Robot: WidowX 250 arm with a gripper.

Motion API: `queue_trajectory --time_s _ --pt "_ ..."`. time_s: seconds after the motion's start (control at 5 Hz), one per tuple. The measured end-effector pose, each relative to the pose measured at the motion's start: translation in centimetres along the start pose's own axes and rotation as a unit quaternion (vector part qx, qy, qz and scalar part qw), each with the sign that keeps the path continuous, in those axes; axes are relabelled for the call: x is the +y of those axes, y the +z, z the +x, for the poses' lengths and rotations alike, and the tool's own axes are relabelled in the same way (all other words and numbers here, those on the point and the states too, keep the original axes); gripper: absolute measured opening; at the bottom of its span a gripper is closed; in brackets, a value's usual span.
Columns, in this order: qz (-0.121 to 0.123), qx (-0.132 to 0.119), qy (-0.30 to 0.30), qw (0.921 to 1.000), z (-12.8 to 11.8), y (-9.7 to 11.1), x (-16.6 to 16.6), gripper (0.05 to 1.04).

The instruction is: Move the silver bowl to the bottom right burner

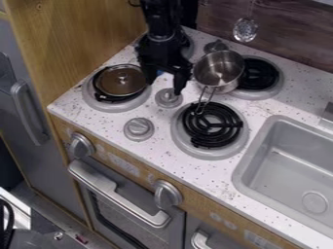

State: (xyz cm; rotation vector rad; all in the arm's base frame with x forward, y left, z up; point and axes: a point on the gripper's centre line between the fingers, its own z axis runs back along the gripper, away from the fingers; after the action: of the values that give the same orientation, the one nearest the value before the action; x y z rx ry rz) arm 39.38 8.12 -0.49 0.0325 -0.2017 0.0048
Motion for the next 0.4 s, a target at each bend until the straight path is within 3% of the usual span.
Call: queue_trajectory --time_s 0.4 --pt "-0.037 -0.039 -0.052 0.9972 3.8 -1.2 -3.6 0.998"
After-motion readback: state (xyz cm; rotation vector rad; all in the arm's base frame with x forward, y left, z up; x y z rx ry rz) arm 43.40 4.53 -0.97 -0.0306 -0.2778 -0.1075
